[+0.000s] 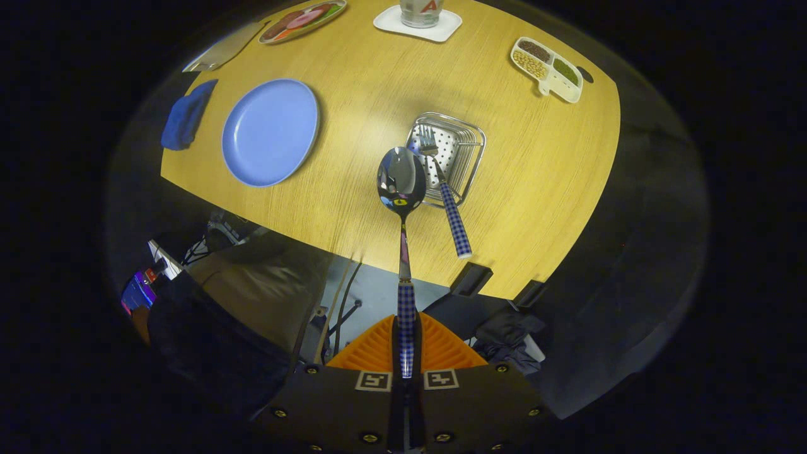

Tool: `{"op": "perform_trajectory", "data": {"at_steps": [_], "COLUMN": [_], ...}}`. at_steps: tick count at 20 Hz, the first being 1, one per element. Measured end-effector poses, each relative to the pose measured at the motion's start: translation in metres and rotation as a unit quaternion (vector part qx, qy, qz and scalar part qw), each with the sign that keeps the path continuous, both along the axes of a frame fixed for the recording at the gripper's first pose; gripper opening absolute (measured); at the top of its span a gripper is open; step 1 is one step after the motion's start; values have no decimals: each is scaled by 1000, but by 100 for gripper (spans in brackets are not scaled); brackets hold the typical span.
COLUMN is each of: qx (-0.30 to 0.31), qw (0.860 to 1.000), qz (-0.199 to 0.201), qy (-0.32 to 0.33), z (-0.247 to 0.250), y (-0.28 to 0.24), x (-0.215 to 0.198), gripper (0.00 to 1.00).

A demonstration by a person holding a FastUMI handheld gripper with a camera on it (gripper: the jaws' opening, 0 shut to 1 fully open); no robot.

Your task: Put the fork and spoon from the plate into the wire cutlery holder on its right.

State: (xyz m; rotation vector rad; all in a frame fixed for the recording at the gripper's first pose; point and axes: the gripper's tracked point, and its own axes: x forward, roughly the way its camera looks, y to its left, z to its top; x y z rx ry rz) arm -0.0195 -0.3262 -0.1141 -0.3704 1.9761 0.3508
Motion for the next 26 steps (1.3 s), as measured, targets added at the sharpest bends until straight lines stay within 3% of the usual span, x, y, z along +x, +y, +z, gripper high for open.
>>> {"op": "perform_trajectory", "data": {"at_steps": [14,26], "qx": [-39,-34], "qw": [993,989], "qz": [-62,-94], "qy": [89,104], "z": [-46,-74], "y": [5,13], "x": [37,65], "gripper": [4,8]}}
